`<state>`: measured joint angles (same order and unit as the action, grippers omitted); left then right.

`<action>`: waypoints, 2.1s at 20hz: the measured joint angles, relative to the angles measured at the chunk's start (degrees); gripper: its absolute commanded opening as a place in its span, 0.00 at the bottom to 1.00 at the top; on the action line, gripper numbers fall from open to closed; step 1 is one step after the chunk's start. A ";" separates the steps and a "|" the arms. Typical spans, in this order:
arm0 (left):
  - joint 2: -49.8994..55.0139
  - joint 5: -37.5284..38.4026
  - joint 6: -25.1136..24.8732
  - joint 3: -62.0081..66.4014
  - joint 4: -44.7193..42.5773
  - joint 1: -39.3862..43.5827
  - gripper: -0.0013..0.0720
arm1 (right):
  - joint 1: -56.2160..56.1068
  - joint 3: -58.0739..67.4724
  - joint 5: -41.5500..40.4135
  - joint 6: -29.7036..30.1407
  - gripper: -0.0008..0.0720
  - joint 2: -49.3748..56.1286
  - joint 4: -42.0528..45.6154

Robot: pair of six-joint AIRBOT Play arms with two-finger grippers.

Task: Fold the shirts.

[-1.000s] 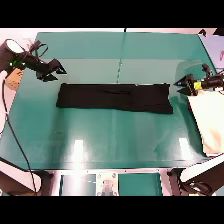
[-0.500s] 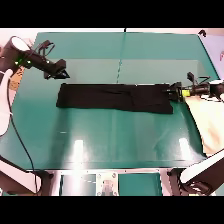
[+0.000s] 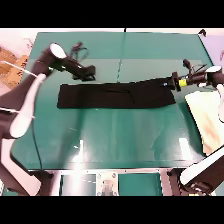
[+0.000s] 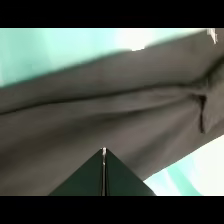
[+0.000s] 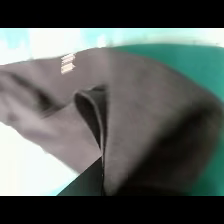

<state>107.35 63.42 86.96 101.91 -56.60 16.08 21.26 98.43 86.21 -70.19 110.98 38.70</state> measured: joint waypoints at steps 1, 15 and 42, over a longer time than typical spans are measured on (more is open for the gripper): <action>1.46 -1.77 0.09 0.00 0.35 2.12 0.05 | -0.31 1.90 2.03 -0.85 0.04 -1.38 -0.37; 13.75 -18.75 0.09 2.64 14.84 15.76 0.05 | -8.31 10.97 13.62 -11.19 0.04 -16.35 -0.68; -1.33 22.91 -8.85 15.93 -3.04 -21.38 0.05 | -48.96 9.07 -32.06 -20.06 0.52 2.99 -2.93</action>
<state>106.02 86.32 78.11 117.84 -59.64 -5.30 -27.70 107.50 54.15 -90.26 113.97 35.77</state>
